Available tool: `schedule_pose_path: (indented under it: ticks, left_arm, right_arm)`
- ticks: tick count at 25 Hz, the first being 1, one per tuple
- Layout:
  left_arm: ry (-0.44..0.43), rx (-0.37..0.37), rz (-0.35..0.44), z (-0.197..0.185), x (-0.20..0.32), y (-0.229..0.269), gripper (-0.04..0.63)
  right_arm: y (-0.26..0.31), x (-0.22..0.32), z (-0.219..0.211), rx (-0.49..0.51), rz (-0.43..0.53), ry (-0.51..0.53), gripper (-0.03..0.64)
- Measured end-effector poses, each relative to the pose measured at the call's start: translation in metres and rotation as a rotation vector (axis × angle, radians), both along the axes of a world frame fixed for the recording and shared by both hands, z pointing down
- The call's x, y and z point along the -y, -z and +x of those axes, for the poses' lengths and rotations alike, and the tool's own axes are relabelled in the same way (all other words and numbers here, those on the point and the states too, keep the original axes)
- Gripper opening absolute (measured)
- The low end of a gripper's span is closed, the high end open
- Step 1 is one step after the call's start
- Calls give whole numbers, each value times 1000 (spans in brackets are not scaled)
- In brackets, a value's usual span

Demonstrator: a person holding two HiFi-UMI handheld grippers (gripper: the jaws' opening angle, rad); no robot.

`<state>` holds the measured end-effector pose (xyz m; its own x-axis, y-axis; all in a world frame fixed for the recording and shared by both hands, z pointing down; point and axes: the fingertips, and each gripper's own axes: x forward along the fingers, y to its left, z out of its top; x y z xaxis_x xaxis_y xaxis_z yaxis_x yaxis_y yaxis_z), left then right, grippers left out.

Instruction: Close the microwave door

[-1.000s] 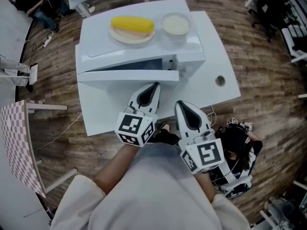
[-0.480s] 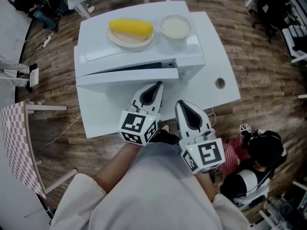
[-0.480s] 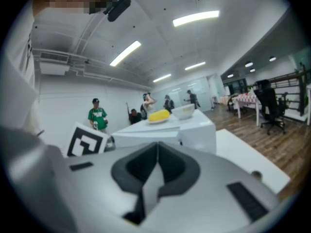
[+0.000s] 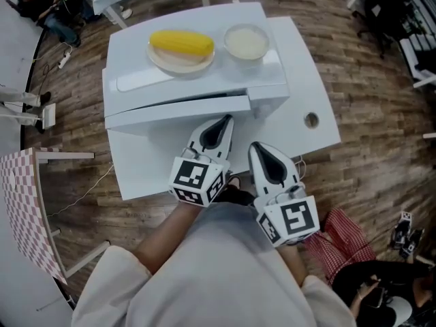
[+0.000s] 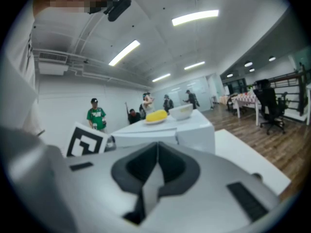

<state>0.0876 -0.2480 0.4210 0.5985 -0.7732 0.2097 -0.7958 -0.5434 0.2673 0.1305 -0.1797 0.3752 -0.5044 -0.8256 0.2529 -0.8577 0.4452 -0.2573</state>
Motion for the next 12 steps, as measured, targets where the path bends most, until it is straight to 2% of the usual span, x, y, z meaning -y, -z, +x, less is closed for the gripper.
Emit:
schedule_pose_path:
  ticks: [12]
  left_arm:
    - [14, 3, 13, 1, 2, 2, 9]
  right_arm:
    - [-1, 12, -5, 2, -6, 11, 23]
